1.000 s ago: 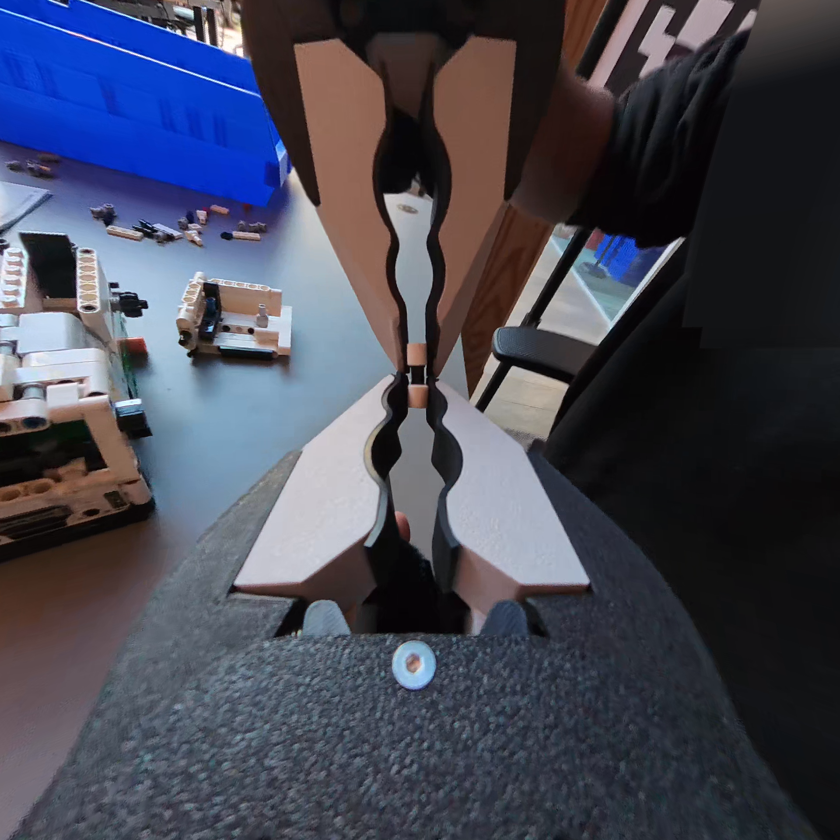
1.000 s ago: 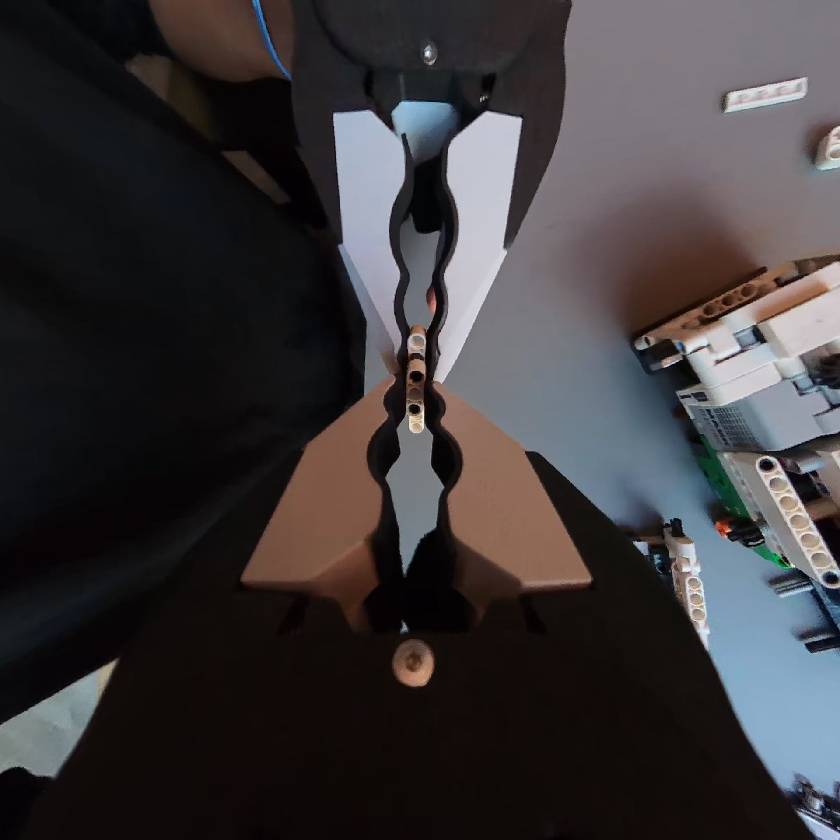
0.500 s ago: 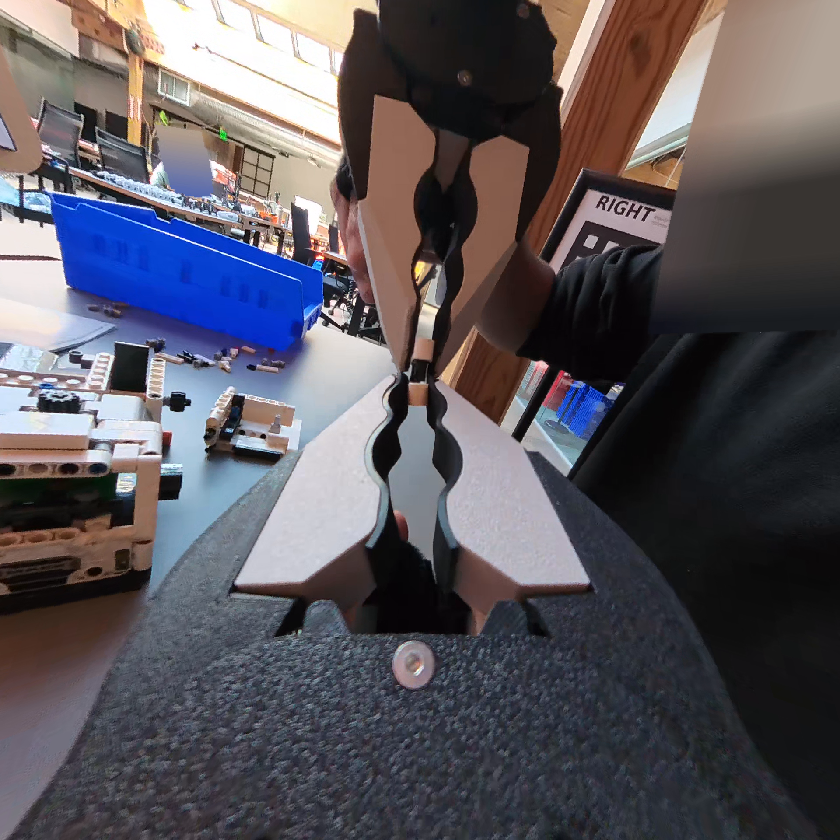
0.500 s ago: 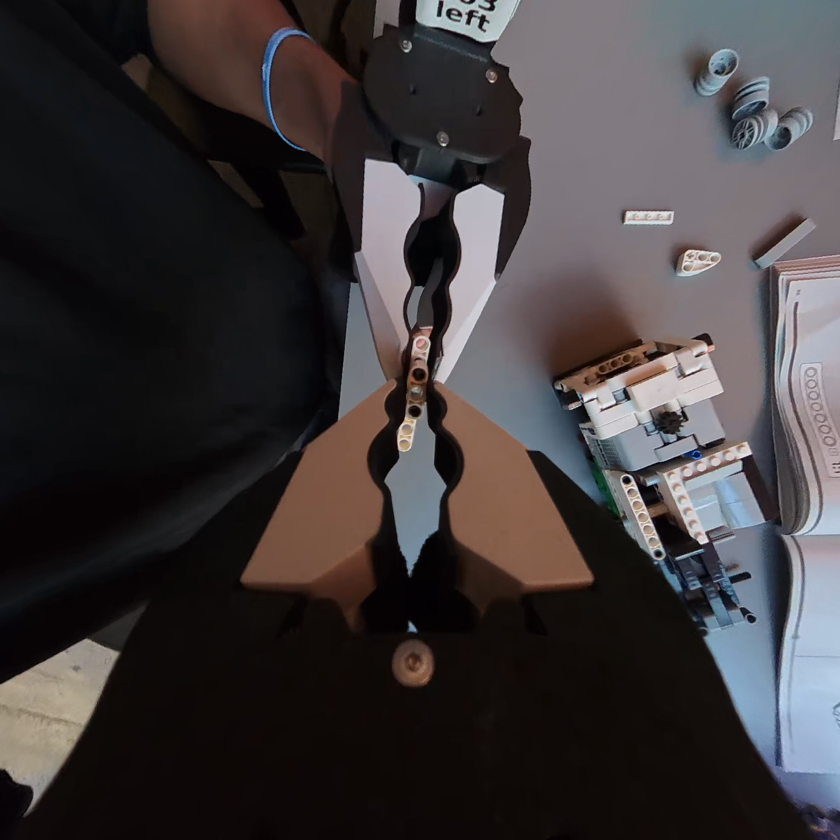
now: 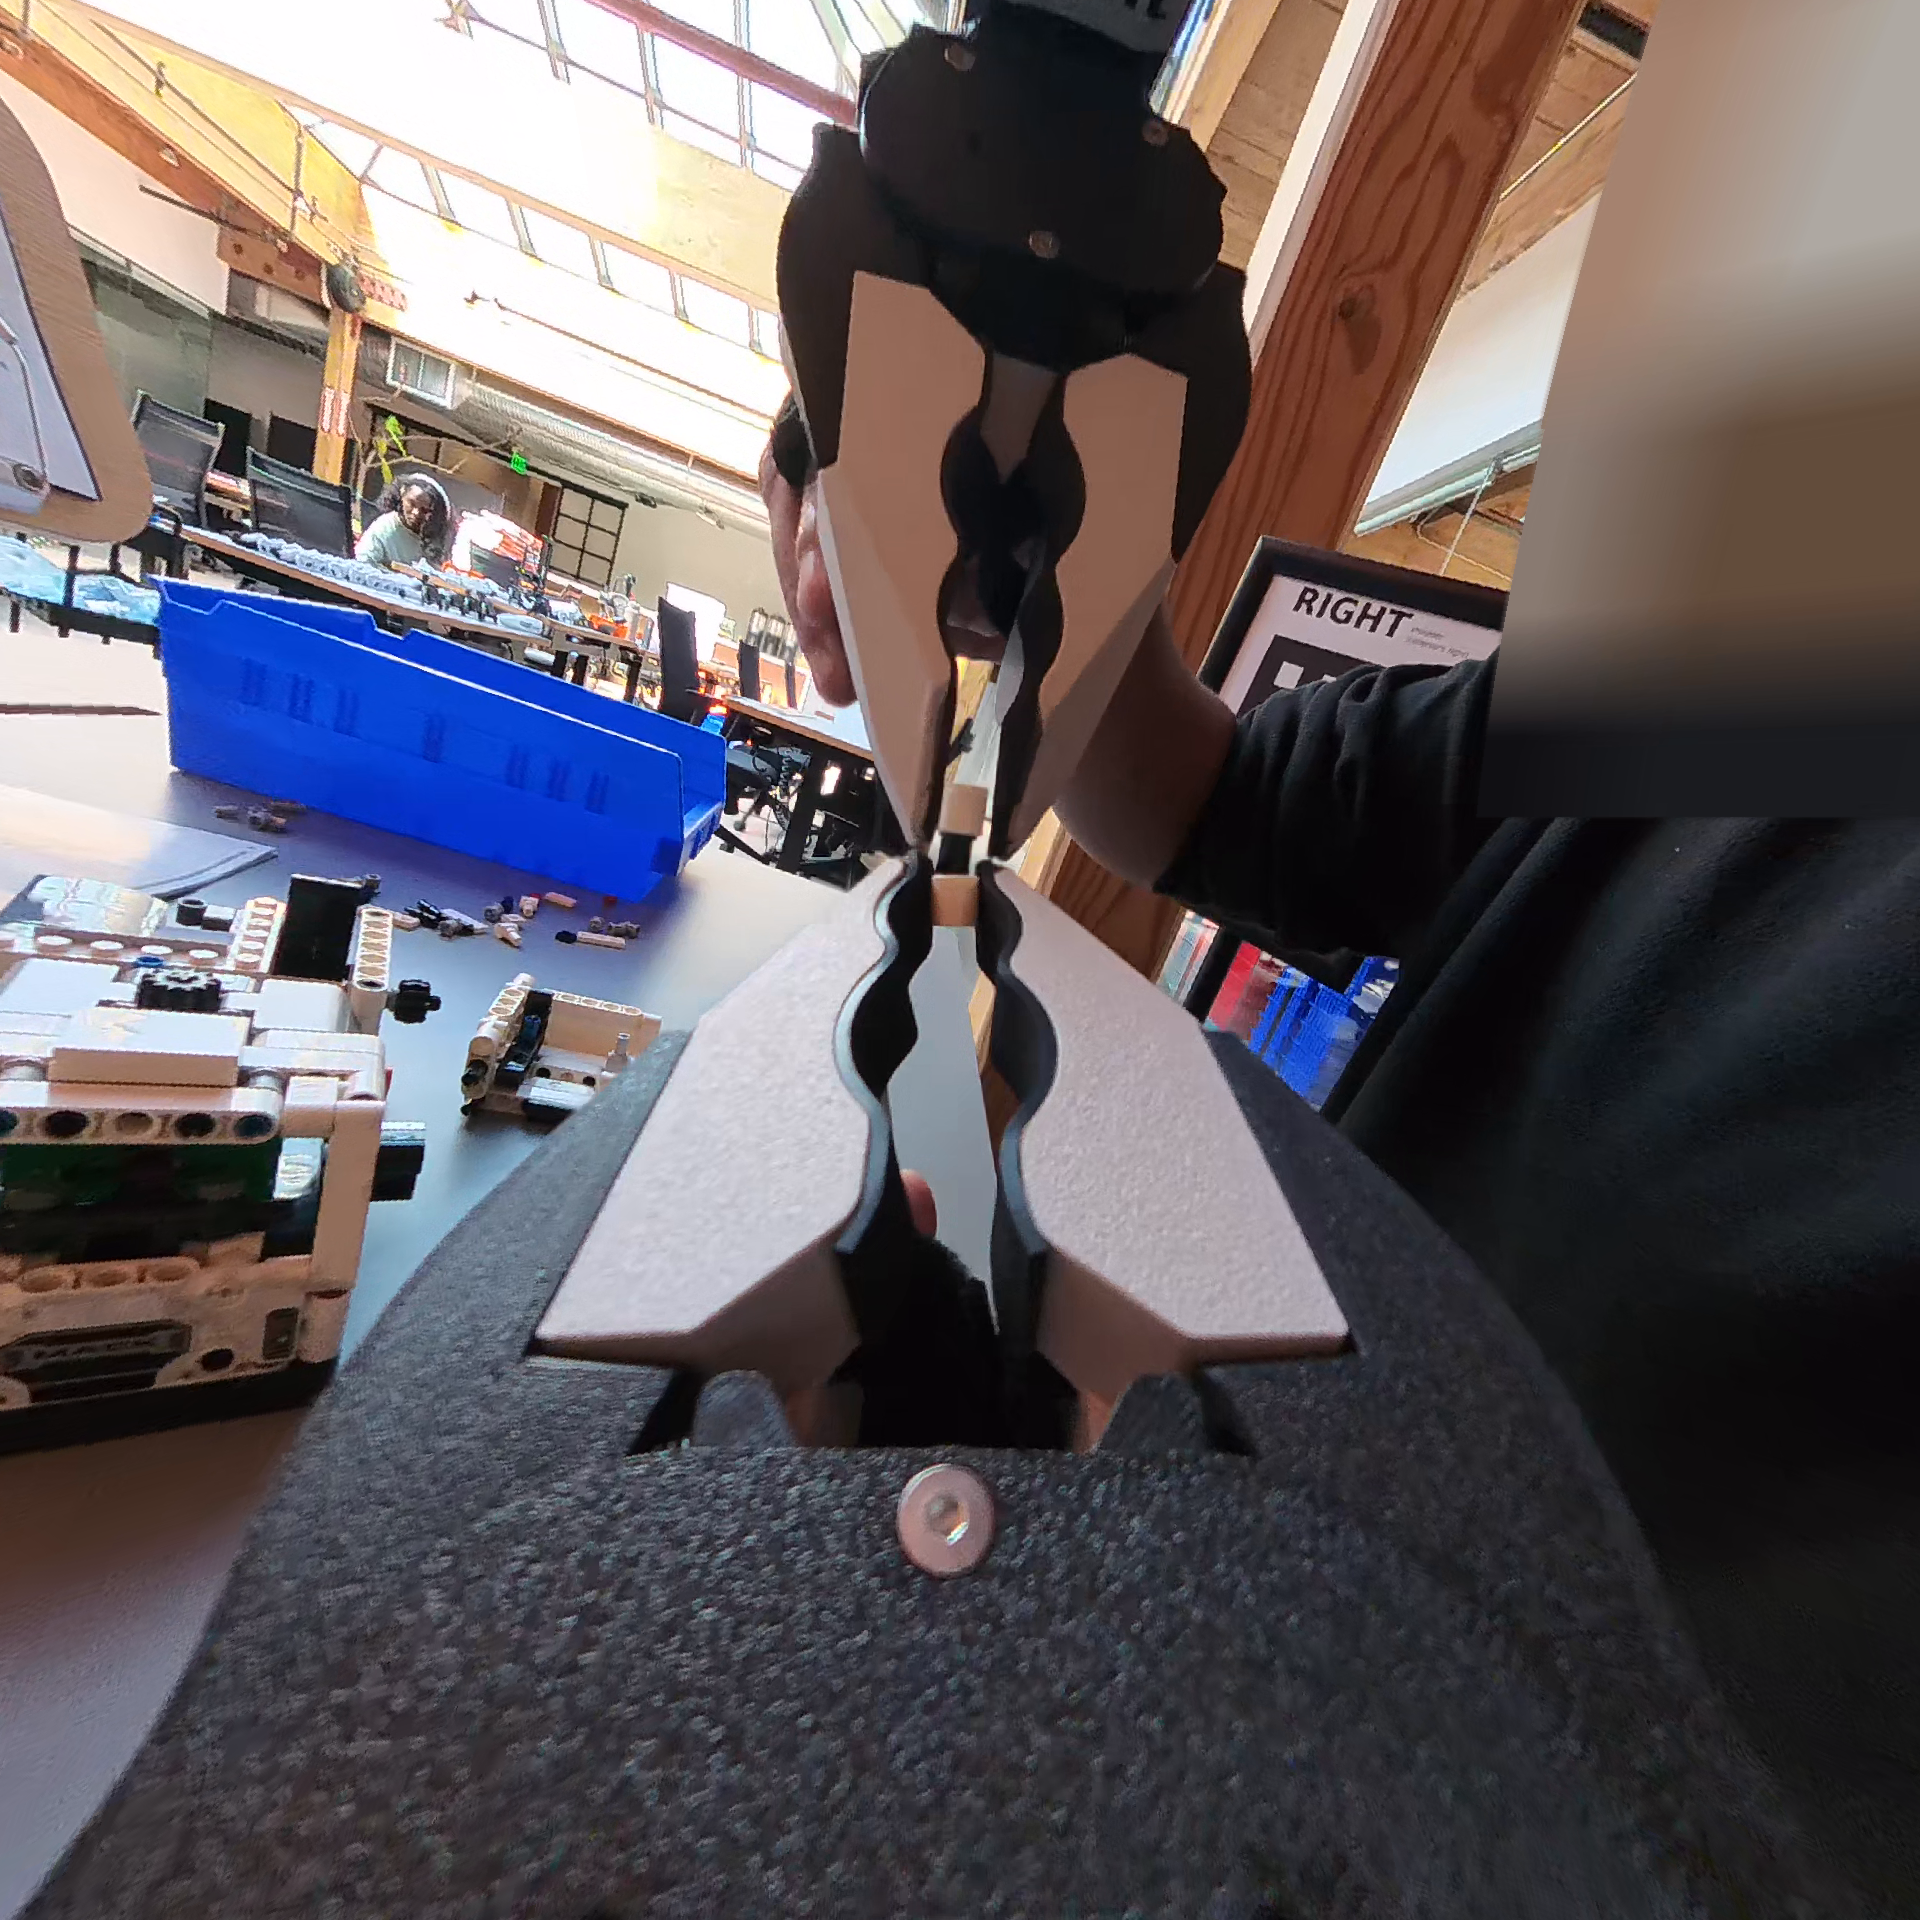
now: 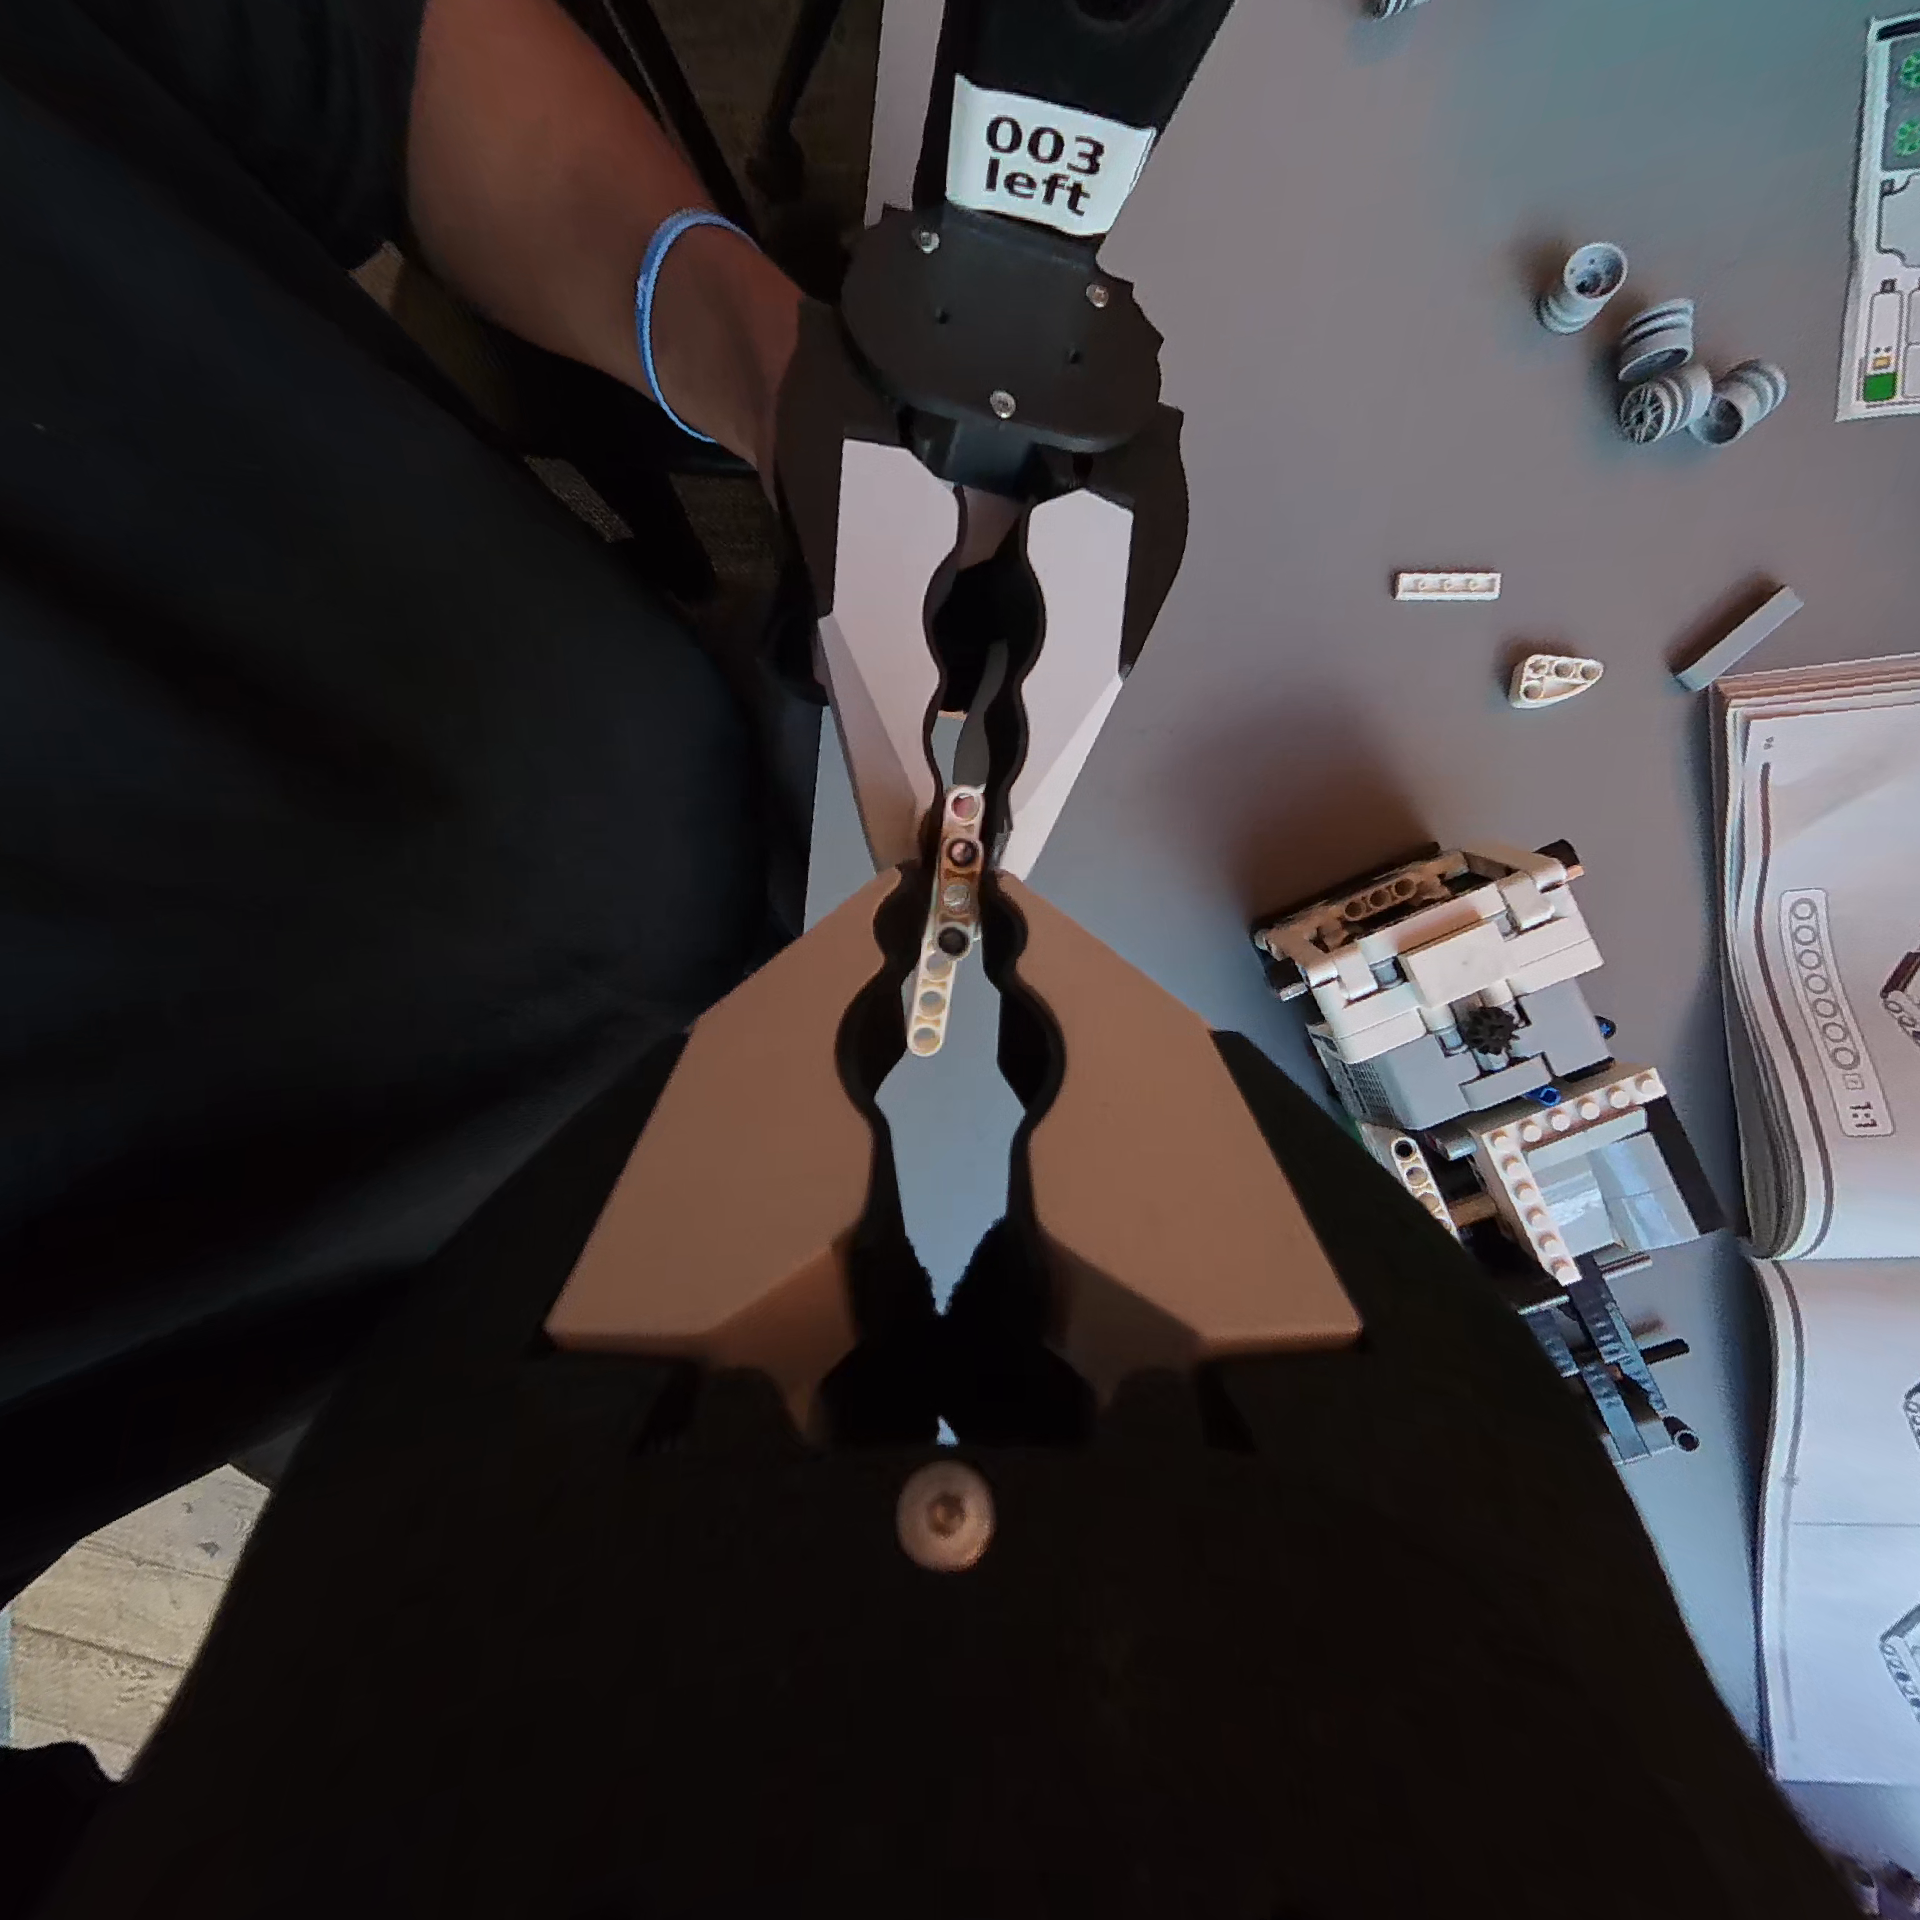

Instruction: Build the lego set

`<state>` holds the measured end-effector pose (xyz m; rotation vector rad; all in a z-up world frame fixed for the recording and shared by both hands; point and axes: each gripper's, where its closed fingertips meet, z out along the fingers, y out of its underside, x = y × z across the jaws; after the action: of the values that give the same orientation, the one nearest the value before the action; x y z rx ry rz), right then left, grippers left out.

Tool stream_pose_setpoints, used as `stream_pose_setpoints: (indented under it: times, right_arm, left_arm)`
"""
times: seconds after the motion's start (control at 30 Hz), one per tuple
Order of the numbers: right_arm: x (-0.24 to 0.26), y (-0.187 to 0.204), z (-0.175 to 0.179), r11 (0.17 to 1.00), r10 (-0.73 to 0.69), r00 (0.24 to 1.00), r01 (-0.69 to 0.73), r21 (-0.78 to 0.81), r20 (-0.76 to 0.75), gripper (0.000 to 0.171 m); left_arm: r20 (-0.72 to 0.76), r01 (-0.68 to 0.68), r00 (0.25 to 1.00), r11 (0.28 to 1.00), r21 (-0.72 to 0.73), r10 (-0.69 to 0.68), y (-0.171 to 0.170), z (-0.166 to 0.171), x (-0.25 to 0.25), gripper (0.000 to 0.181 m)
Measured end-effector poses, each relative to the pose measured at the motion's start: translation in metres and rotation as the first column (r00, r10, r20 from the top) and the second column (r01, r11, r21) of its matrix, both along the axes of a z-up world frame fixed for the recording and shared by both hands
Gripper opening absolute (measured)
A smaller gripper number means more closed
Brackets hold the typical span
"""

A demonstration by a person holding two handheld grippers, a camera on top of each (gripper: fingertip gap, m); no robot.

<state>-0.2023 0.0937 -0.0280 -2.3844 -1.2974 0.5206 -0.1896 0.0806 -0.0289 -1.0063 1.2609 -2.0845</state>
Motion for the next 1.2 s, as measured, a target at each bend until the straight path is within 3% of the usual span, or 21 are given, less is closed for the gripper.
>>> stream_pose_setpoints:
  times: [0.3,0.47,0.63,0.73,0.9,1.1,1.2]
  right_arm:
    - [0.000,0.007,0.015,0.997,-0.028,0.999,0.031,0.070,-0.043,0.009]
    - [0.000,0.003,0.006,0.999,-0.020,0.999,0.021,0.047,-0.030,0.009]
    - [0.029,0.015,0.016,0.978,-0.146,0.987,0.153,0.143,-0.062,0.009]
    - [0.063,0.015,-0.020,0.944,-0.292,0.952,0.302,0.135,-0.090,0.015]
    - [0.053,0.002,-0.096,0.885,-0.416,0.866,0.456,0.098,-0.277,0.020]
    - [0.058,-0.004,-0.112,0.838,-0.450,0.824,0.523,0.156,-0.344,0.023]
    - [0.055,-0.007,-0.127,0.851,-0.450,0.846,0.504,0.150,-0.287,0.023]
  left_arm:
    - [0.009,0.002,1.000,1.000,-0.006,-0.002,0.000,0.002,-0.001,0.007]
    - [0.003,-0.007,1.000,1.000,0.003,0.007,0.001,0.000,0.000,0.007]
    - [-0.038,-0.087,0.995,0.994,0.072,0.090,0.022,-0.005,-0.004,0.007]
    - [-0.050,-0.181,0.981,0.978,0.102,0.187,0.051,-0.002,-0.012,0.007]
    - [-0.134,-0.209,0.959,0.940,0.270,0.252,0.049,-0.034,-0.005,0.007]
    - [-0.143,-0.237,0.956,0.960,0.146,0.257,0.068,-0.028,-0.008,0.006]
    - [-0.164,-0.238,0.954,0.966,0.100,0.252,0.074,-0.028,-0.006,0.006]
